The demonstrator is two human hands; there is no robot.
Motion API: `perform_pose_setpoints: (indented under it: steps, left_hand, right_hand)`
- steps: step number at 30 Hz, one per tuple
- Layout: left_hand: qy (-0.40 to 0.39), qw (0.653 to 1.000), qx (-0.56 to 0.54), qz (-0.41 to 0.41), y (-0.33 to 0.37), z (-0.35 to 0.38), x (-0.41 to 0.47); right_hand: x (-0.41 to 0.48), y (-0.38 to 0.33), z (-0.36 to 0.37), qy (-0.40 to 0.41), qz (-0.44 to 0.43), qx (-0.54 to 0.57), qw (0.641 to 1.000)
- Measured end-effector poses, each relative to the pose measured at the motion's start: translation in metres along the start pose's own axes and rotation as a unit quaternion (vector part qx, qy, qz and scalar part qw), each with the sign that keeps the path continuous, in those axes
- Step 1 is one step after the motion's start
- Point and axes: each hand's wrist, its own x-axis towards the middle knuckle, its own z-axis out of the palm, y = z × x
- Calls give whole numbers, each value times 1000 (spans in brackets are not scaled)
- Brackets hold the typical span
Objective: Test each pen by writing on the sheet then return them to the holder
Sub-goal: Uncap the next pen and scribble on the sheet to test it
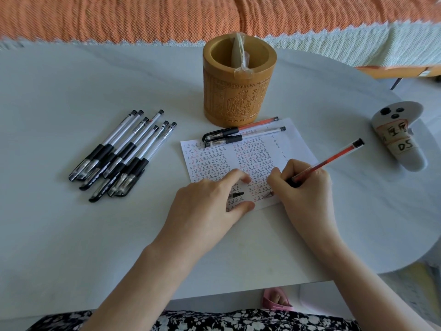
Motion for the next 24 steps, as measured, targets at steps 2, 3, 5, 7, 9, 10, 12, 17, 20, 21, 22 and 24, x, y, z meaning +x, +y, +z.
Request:
perform_pose_setpoints:
  steps: [2, 3, 5, 7, 9, 10, 12, 17, 20, 21, 22, 24]
  left_hand:
    - [2, 1000, -5, 2, 0, 0, 0]
    - [4, 1000, -8, 3, 0, 0, 0]
    - [9, 1000, -11, 7, 0, 0, 0]
    - [12, 1000, -12, 10, 0, 0, 0]
    - [12, 1000, -11, 9, 0, 0, 0]
    - [12, 1000, -11, 9, 0, 0, 0]
    - [14, 1000, -9, 10, 0, 0, 0]
    - [9, 1000, -5, 5, 0, 0, 0]
    - [8, 1000, -5, 5, 1, -1, 0]
    - [7, 1000, -7, 3, 1, -1, -1]
    - [6, 1000, -7, 3, 2, -2, 0]
    - [4, 1000, -10, 5, 2, -3, 0]
  right_hand:
    - [0, 0, 0, 2, -1, -3, 1000]
    - [0, 0, 0, 3, -1, -5, 1000]
    - [0, 0, 0, 5, -3, -7, 1000]
    - [0, 0, 0, 7, -4, -10, 1000]
    - [0, 0, 0, 12, -6, -17, 1000]
    - [0, -1, 0, 13, -5, -19, 1000]
    - [0, -1, 0, 14, -5, -20, 1000]
    - [1, -1, 0, 12, -4, -12, 1000]
    - [1, -1, 0, 10, -3, -8, 1000]
    - [1, -2, 0, 10, -2, -6, 1000]
    - [1, -2, 0, 10, -1, -4, 1000]
    - [1, -2, 0, 11, -1, -2, 1000]
